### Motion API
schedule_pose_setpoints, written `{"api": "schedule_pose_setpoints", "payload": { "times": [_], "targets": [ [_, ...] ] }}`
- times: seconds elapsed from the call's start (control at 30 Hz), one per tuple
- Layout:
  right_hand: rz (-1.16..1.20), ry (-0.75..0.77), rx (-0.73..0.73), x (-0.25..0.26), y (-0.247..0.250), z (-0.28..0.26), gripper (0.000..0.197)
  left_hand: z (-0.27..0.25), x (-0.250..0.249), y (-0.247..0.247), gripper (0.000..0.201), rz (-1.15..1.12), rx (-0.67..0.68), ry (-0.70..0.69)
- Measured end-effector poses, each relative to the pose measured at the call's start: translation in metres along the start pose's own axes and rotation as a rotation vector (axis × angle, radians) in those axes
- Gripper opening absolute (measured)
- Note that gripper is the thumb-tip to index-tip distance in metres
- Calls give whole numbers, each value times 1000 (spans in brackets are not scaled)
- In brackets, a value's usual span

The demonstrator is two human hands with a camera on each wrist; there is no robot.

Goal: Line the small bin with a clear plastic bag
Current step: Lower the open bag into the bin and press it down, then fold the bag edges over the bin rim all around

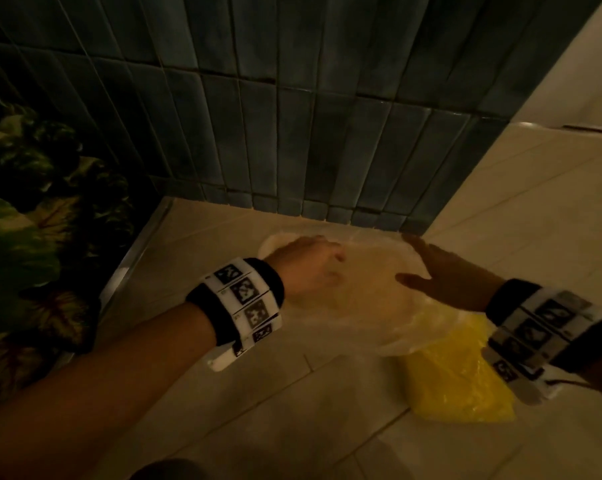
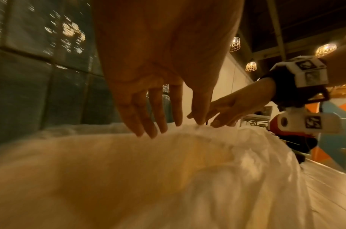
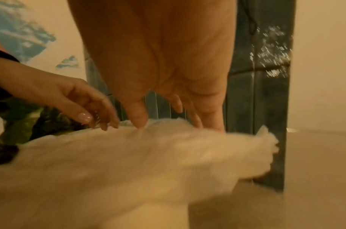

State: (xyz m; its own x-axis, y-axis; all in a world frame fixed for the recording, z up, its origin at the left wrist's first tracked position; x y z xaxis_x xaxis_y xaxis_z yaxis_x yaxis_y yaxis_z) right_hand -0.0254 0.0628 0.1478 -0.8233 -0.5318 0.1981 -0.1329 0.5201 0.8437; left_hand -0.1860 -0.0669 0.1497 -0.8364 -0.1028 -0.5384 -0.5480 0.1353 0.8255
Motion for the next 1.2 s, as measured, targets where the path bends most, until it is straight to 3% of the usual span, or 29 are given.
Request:
{"api": "schedule_pose_setpoints", "payload": {
  "times": [0.13,0.2,0.37,0.5,0.63,0.7,0.77,0.83,0.87,0.93,1.0,1.1,1.2],
  "targets": [
    [214,-60,61,-11,-39,-1,85,29,-30,-39,67,-13,426,38],
    [332,-71,76,-17,-55,3,83,35,-35,-53,78,4,572,97],
    [729,0,99,-24,-75,5,77,32,-30,-76,89,26,627,146],
    [964,-17,139,-32,-92,5,68,23,-19,-94,90,90,435,83],
    [1102,-148,168,-49,-104,16,83,5,-9,-77,94,-25,283,91],
    [1140,-222,28,-61,-99,23,62,-2,4,-48,80,11,53,81],
    [1045,-299,-190,-75,-94,28,38,-13,26,-17,66,141,-285,108],
    [970,-384,-323,-86,-93,31,37,-28,57,1,53,109,-520,289],
    [956,-424,-367,-90,-94,30,39,-36,79,0,47,52,-539,427],
    [900,-500,-454,-94,-95,27,44,-50,120,-17,48,-120,-427,687],
    [874,-599,-487,-96,-96,22,52,-60,145,-45,54,-431,-325,817],
    [1125,-670,-273,-95,-113,30,54,-66,152,-76,47,-698,-211,844],
    [1234,-586,-95,-86,-124,38,41,-61,154,-83,41,-706,-301,814]
  ]
}}
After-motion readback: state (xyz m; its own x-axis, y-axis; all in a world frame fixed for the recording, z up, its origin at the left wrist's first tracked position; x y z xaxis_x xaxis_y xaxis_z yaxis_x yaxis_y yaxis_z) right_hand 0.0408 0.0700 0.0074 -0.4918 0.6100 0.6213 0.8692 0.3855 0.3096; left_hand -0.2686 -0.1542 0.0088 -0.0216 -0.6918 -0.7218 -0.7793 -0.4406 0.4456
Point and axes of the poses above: each hand's wrist, its own z-axis towards the middle knuckle, its own y-axis out of the back of the hand, x = y × z, the point moved 4 cm from there along z, towards the middle knuckle, and after that the axes turned 11 degrees about -y, right-handed, at the moved point
